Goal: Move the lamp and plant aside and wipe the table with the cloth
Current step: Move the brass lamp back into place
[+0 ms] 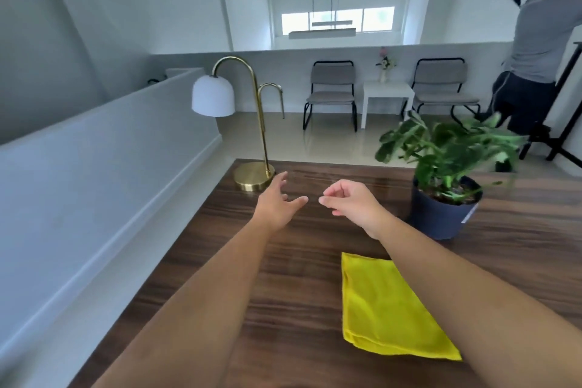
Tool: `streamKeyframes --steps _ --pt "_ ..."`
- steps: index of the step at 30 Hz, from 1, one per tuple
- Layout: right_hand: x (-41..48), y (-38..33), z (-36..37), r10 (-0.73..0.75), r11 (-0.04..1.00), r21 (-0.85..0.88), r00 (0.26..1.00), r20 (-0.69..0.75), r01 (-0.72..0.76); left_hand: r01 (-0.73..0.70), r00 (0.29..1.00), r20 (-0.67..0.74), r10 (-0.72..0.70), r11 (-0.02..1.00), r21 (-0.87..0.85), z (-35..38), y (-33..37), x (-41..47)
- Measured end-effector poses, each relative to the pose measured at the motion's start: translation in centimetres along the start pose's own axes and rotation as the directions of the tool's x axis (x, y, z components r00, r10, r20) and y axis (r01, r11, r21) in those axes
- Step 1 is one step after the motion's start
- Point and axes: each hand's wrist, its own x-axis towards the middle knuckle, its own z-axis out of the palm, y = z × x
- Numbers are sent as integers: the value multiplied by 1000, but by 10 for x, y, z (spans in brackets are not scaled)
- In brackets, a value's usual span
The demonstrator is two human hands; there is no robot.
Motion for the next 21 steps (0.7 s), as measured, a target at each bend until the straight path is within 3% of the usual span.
streamKeyframes --steps 5,10,16,21 --pt "67 -39 43 -36 998 -59 998 55 39 36 998 -52 -30 992 119 -65 -32 60" --pt "139 -59 69 -68 997 -41 998 -1 68 18 1000 8 -21 955 296 -97 -67 126" --pt "185 -56 96 -77 995 -56 997 26 78 44 986 122 -111 892 449 -89 -93 182" --pt "198 -55 122 -132 990 -54 991 -34 130 15 989 115 -94 836 549 -70 -109 200"
